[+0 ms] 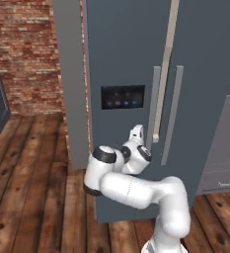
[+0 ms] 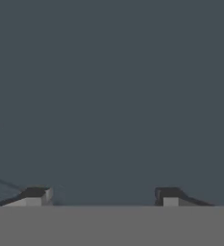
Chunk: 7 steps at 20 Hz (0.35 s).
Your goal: The ice cube tray has been filled with water. Take the tray and place it in the freezer to make ice. Close the freezer door after placing the tray.
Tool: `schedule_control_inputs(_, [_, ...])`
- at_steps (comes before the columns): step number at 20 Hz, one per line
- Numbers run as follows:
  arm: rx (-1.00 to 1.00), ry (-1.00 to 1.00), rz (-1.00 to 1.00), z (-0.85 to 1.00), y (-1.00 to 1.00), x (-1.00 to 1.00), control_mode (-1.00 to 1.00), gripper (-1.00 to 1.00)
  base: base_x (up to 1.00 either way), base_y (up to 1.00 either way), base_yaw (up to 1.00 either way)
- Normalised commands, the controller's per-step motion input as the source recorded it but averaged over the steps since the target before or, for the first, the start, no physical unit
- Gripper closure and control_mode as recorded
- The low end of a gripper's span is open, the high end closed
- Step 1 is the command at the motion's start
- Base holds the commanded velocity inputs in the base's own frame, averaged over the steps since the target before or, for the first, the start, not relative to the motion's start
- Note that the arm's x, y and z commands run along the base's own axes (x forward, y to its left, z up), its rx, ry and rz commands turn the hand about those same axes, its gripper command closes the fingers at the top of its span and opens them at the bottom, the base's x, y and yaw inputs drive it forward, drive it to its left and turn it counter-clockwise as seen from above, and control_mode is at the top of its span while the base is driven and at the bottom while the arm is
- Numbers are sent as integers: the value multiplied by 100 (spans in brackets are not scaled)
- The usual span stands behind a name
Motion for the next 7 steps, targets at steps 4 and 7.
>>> schedule_control_inputs(4, [17, 6, 53, 0, -83, 64, -100, -100, 0, 0, 0])
schedule_control_inputs(7, [17, 9, 52, 0, -82, 56, -100, -100, 0, 0, 0])
